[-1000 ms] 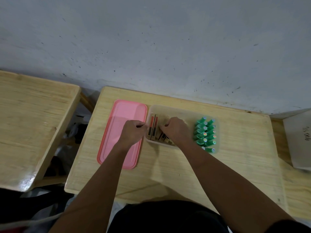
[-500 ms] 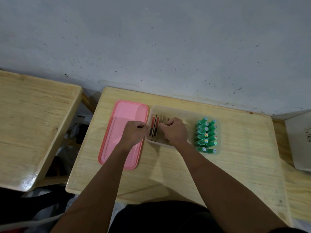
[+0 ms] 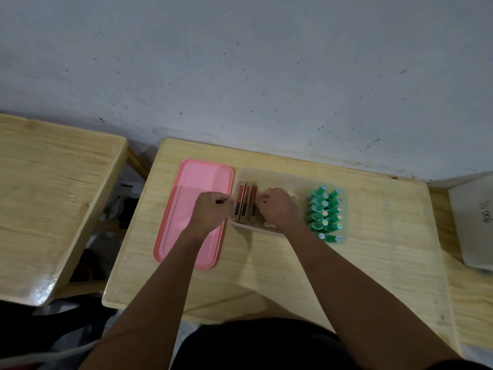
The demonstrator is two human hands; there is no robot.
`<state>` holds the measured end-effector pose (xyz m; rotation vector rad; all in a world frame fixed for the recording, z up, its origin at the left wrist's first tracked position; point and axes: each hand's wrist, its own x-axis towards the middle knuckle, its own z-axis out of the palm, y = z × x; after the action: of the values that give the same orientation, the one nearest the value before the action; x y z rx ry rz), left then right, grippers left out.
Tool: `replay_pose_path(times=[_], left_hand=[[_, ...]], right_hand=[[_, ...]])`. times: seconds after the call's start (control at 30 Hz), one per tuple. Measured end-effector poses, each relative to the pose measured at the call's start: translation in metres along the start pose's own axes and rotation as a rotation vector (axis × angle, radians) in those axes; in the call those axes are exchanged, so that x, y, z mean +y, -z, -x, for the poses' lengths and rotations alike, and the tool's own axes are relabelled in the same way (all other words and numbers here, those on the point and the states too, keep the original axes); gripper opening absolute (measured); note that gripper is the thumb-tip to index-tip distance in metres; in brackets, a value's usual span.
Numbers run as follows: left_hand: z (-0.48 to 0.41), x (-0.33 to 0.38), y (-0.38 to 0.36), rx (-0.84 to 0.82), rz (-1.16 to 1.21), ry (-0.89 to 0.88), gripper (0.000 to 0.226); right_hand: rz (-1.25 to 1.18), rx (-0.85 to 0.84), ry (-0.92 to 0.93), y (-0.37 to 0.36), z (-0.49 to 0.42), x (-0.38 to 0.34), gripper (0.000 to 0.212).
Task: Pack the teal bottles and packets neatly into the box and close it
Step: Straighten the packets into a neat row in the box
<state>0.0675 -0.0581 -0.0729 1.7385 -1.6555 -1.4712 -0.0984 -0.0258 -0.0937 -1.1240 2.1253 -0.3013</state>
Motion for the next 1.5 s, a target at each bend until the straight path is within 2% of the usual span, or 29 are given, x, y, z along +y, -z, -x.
replay_pose_path(times=[0.3, 0.37, 0.47, 0.5, 0.6, 0.7, 0.8, 0.97, 1.1, 1.2, 1.37, 1.5], left_hand=[[-0.001, 0.000, 0.000, 0.002, -0.018, 0.003, 0.026], [0.000, 0.001, 0.000, 0.002, -0.009, 0.011, 0.026], [0.001, 0.002, 0.000, 0.003, -0.001, 0.018, 0.026], [0.001, 0.002, 0.000, 0.007, 0.000, 0.019, 0.026], [0.001, 0.002, 0.000, 0.009, -0.009, 0.018, 0.026], [0.002, 0.004, 0.000, 0.007, -0.020, 0.013, 0.026], [0.003, 0.003, -0.001, 0.011, -0.016, 0.008, 0.027], [0.002, 0.001, -0.001, 0.015, -0.008, 0.016, 0.027], [0.002, 0.002, -0.001, 0.014, -0.015, 0.008, 0.027], [0.002, 0.003, 0.000, 0.011, -0.024, 0.006, 0.026], [0.002, 0.003, 0.000, 0.016, -0.017, 0.009, 0.027], [0.002, 0.003, 0.000, 0.011, -0.029, 0.006, 0.027]], right_hand=[[0.110, -0.117, 0.072, 0.001, 0.000, 0.000, 0.024], [0.096, -0.034, 0.058, 0.007, 0.002, 0.003, 0.022], [0.098, 0.222, -0.008, 0.021, 0.004, 0.008, 0.020], [0.145, 0.241, -0.030, 0.024, 0.005, 0.010, 0.021], [0.277, 0.142, -0.060, 0.025, 0.005, 0.014, 0.023], [0.317, 0.142, -0.033, 0.016, 0.006, 0.013, 0.029], [0.313, 0.137, 0.006, 0.010, 0.007, 0.007, 0.017], [0.183, 0.091, -0.039, 0.005, 0.009, -0.001, 0.019], [-0.134, 0.111, -0.128, 0.010, 0.009, 0.004, 0.019], [-0.326, 0.103, -0.147, 0.005, 0.006, 0.000, 0.030], [-0.371, 0.030, -0.122, -0.007, 0.002, -0.001, 0.031], [-0.430, 0.035, -0.128, -0.013, 0.000, 0.000, 0.025]])
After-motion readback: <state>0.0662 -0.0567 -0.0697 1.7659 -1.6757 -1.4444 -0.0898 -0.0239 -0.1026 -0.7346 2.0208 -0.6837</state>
